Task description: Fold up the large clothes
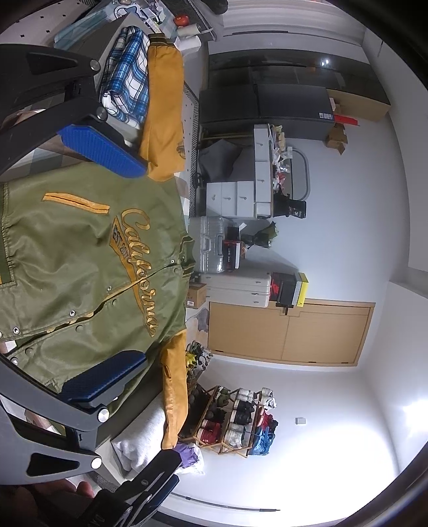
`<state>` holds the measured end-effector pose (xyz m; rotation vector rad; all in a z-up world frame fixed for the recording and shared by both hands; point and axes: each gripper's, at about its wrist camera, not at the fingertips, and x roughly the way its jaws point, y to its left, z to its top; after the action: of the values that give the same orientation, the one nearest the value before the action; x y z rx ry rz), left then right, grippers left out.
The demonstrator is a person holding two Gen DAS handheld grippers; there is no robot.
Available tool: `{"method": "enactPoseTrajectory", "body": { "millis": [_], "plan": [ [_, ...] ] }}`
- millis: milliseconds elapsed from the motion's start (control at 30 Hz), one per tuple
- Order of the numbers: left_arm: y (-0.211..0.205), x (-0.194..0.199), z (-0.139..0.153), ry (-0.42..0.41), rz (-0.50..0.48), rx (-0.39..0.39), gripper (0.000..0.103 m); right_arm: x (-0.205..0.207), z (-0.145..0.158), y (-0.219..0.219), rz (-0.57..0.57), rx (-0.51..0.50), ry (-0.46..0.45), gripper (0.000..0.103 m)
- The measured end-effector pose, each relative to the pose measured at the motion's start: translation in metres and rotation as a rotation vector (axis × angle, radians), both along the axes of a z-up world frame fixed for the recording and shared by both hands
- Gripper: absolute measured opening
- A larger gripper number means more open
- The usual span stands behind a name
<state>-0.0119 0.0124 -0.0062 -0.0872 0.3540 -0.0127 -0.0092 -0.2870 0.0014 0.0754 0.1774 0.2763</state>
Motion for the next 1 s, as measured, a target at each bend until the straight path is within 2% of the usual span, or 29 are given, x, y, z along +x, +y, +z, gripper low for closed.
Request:
{"method": "enactPoseTrajectory", "body": {
  "millis": [1000],
  "plan": [
    [-0.0021,0.0013,-0.0054,0.009,0.0,0.003,0.102,-0.0028,-0.0031,-0.0012,0.008,0.002,0.004,0.103]
  ]
}}
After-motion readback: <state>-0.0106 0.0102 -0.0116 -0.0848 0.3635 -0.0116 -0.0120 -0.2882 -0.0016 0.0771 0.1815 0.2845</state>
